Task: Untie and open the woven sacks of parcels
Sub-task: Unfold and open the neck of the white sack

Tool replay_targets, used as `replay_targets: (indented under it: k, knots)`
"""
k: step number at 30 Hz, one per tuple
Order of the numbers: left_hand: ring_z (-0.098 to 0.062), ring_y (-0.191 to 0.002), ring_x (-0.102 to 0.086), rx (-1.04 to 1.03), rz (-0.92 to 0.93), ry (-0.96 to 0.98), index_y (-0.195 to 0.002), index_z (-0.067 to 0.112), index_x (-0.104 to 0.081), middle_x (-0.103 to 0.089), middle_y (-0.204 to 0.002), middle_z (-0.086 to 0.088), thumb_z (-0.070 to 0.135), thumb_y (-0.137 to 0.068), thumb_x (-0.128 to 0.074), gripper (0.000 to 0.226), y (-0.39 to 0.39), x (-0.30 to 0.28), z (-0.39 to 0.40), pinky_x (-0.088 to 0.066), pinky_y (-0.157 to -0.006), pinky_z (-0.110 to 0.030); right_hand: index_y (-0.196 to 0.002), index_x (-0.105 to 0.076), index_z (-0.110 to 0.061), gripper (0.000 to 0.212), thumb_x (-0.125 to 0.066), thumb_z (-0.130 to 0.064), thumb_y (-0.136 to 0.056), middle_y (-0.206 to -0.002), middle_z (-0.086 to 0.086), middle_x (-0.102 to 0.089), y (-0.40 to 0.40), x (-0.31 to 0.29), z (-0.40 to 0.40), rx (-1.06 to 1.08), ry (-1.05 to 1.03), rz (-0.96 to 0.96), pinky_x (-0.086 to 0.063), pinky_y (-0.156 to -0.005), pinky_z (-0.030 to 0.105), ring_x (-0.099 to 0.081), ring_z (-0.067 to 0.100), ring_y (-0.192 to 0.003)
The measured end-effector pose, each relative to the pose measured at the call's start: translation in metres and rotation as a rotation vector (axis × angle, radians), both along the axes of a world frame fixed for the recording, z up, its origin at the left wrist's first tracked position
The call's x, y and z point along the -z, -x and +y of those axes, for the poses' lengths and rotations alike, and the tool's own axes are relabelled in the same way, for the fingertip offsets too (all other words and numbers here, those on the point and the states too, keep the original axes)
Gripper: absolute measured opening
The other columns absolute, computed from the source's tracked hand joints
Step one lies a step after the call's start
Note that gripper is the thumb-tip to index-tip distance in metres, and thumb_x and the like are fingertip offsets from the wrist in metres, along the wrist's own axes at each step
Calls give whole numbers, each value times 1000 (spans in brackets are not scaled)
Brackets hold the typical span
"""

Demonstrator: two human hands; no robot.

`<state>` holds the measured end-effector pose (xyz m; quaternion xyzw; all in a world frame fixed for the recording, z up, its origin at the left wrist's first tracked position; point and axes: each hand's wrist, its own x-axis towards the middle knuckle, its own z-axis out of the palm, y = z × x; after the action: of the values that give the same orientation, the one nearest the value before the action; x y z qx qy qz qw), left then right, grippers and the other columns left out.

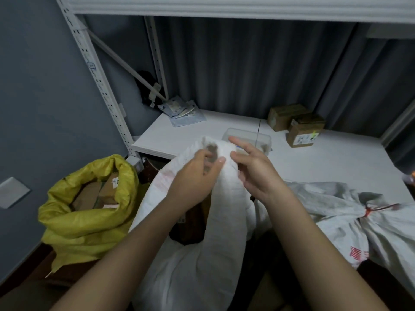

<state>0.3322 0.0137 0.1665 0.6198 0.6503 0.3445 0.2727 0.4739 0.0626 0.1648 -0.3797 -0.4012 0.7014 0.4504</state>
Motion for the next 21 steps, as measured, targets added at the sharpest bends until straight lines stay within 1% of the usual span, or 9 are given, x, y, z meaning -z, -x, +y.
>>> replay_targets:
  k: [2,3,6,8,10,13,16,18,21]
  knots:
    - [-7,-109,-56,110,-188,71,-132,25,-45,-60,-119,10,41,-96,-47,40,-5,0,1,-44,-94,-28,-126,-55,-16,42,-47,7,-92,-65,1,-48,7,-6,3,-77,45,103,-41,-48,15,-43,6,-51]
    - [-8,-109,-57,101,-266,78,-133,23,-46,-60,-120,7,33,-97,-49,38,-6,2,4,-45,-94,-27,-129,-52,-17,44,-49,7,-92,-70,4,-49,10,-7,6,-83,11,57,-42,-49,16,-45,9,-51]
    - [-13,-77,-61,-70,-317,28,-115,15,-60,-67,-94,-2,12,-94,-49,24,-4,7,17,-46,-65,-24,-116,-53,-22,37,-67,-7,-85,-92,3,-57,15,0,8,119,-369,-521,-49,-60,19,-56,3,-61]
    - [-14,-69,-56,-186,-250,-7,-108,11,-63,-67,-88,-6,11,-91,-50,22,-2,10,26,-43,-61,-26,-100,-58,-21,24,-72,-17,-81,-94,-4,-54,15,14,4,330,-597,-821,-51,-70,24,-55,2,-73]
    - [-18,-77,-59,-224,-261,-35,-106,9,-65,-69,-93,-8,11,-90,-50,22,-2,10,33,-46,-70,-29,-89,-66,-19,3,-67,-20,-86,-90,-6,-60,13,29,-9,375,-651,-789,-51,-76,35,-55,7,-79]
    - [-17,-67,-57,-180,-244,-29,-96,6,-65,-67,-81,-6,9,-91,-48,18,-5,5,36,-44,-62,-27,-95,-70,-13,23,-49,-21,-98,-89,-3,-66,16,41,-29,230,-578,-667,-48,-82,37,-59,13,-87]
    - [-13,-57,-44,-142,-358,94,-77,10,-54,-49,-64,-1,10,-91,-43,18,-7,-6,35,-34,-55,-27,-119,-65,-18,32,-40,-28,-100,-108,-7,-52,22,41,-36,88,-542,-758,-32,-97,24,-43,13,-111]
    - [-13,-54,-41,-99,-587,226,-73,14,-47,-41,-62,-1,8,-89,-36,21,-5,-12,33,-34,-52,-25,-127,-61,-19,32,-46,-23,-99,-111,-7,-48,25,41,-35,119,-557,-828,-27,-94,14,-38,10,-112]
    - [-16,-55,-57,-61,-785,251,-91,3,-58,-55,-69,-8,-5,-87,-29,30,-4,-17,26,-47,-47,-21,-113,-67,-20,22,-60,-17,-92,-99,-6,-62,27,36,-33,319,-475,-703,-34,-70,-2,-56,-2,-89]
